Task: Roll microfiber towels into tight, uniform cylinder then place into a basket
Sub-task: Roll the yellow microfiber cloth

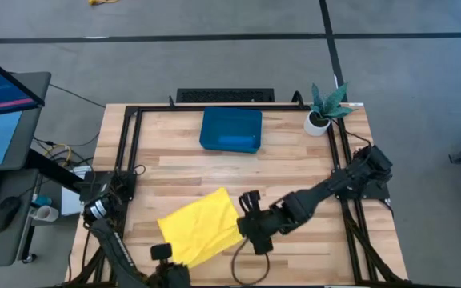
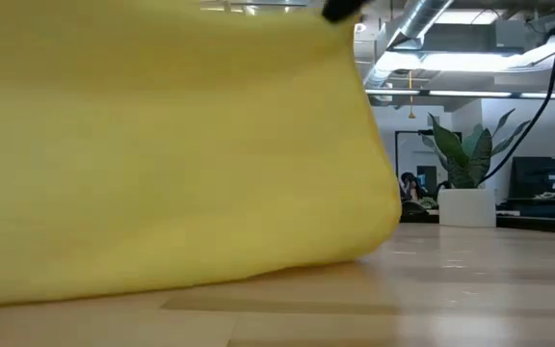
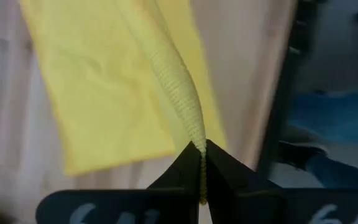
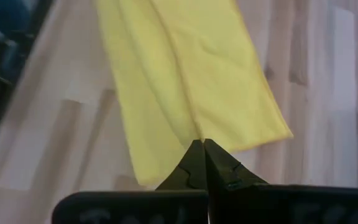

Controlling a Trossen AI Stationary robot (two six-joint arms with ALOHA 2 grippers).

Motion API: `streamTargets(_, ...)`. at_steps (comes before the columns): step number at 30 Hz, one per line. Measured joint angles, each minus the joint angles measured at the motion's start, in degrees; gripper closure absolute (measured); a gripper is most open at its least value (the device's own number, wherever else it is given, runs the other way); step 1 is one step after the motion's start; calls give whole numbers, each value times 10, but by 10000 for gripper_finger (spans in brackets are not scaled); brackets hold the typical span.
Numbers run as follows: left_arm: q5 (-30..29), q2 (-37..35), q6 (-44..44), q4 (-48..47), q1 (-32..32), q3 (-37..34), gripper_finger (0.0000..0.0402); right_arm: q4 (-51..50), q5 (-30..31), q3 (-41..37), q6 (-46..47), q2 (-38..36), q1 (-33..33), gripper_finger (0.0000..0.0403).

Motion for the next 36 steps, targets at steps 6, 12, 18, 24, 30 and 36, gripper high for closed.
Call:
streamTargets(6, -13, 0, 31, 0, 35, -68, 401, 3, -4, -40, 4, 0, -33, 401)
streamTargets(12, -13, -17, 26, 2, 48, -136, 401, 25, -20, -62, -4, 0, -51, 401)
streamTargets(18, -16, -85, -29, 3, 41, -215, 401, 35, -32, -65, -26, 0, -67, 401)
streamTargets(24, 6, -149, -81, 53, 35, -295, 401, 74, -57, -65, -59, 0, -90, 401)
streamTargets(30, 46, -180, -131, 131, 44, -383, 401, 94, -79, -66, -76, 13, -129, 401)
streamTargets(36, 54, -181, -132, 140, 70, -423, 401, 94, -96, -67, -86, 36, -161, 401)
